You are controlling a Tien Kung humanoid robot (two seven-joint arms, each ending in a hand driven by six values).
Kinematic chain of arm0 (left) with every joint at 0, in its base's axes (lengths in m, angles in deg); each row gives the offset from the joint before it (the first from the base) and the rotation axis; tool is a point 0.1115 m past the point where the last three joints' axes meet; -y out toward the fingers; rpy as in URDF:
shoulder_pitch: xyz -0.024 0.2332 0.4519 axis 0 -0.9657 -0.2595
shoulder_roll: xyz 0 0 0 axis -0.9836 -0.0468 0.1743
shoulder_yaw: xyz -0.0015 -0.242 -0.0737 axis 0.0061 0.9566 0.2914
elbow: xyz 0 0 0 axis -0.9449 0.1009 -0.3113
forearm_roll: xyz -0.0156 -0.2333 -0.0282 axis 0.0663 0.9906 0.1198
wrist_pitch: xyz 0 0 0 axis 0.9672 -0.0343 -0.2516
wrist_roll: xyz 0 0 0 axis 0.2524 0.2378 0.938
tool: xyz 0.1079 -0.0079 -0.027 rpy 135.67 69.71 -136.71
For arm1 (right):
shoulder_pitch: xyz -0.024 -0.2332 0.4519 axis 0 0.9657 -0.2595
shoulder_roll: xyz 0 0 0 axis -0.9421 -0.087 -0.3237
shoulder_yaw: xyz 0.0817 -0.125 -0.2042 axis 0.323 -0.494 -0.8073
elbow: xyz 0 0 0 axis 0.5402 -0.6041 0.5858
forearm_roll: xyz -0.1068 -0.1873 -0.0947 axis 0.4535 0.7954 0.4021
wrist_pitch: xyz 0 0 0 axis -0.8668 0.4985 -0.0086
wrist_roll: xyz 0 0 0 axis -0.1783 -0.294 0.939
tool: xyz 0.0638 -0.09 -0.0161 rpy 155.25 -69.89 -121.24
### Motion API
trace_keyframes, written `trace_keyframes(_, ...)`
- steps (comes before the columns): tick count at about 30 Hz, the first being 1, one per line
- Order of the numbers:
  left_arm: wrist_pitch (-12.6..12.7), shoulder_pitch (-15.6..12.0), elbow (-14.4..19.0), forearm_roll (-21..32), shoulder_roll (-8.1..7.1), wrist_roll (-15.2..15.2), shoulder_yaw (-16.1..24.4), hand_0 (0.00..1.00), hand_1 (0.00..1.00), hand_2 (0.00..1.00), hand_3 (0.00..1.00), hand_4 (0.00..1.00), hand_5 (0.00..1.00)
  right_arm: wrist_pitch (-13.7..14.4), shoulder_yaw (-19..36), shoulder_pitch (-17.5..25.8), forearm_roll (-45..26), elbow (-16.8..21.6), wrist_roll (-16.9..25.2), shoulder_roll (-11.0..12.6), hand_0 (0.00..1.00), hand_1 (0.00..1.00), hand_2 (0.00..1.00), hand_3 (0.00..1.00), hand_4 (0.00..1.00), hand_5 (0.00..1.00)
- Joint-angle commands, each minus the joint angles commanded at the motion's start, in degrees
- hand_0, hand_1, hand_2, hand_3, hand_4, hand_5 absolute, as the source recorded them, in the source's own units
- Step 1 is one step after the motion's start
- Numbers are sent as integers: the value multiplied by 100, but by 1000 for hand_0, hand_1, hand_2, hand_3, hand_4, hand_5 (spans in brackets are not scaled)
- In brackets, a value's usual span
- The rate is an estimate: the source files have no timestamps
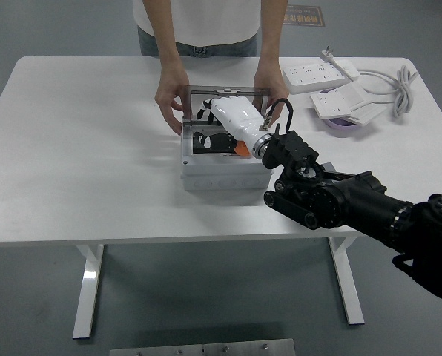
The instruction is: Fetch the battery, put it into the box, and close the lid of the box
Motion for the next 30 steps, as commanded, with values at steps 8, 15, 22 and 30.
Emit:
trace_keyframes(8, 26, -28, 14, 32, -11, 0, -12, 574, 726, 618, 535, 479, 2, 196, 11, -82, -506, 35, -1, 0, 506, 427, 504, 564, 793, 534)
trace_keyframes(15, 53, -36, 25, 75, -22, 0, -32, 575, 726, 618, 535, 478, 2, 353, -51, -109, -699, 39, -75, 0, 234, 323, 406, 491, 618, 364)
trace_keyframes(22, 74, -51, 37, 107, -32, 0, -50, 574, 726, 617, 535, 477, 2, 520, -139, -168, -770, 2, -186, 0, 205, 286, 371, 440, 631, 216)
trace_keyframes(30, 69, -51, 39, 114, -25, 0, -62, 574, 726, 618, 536, 477, 2, 648, -215, -168, -761, -52, -305, 0, 111, 227, 310, 364, 508, 203)
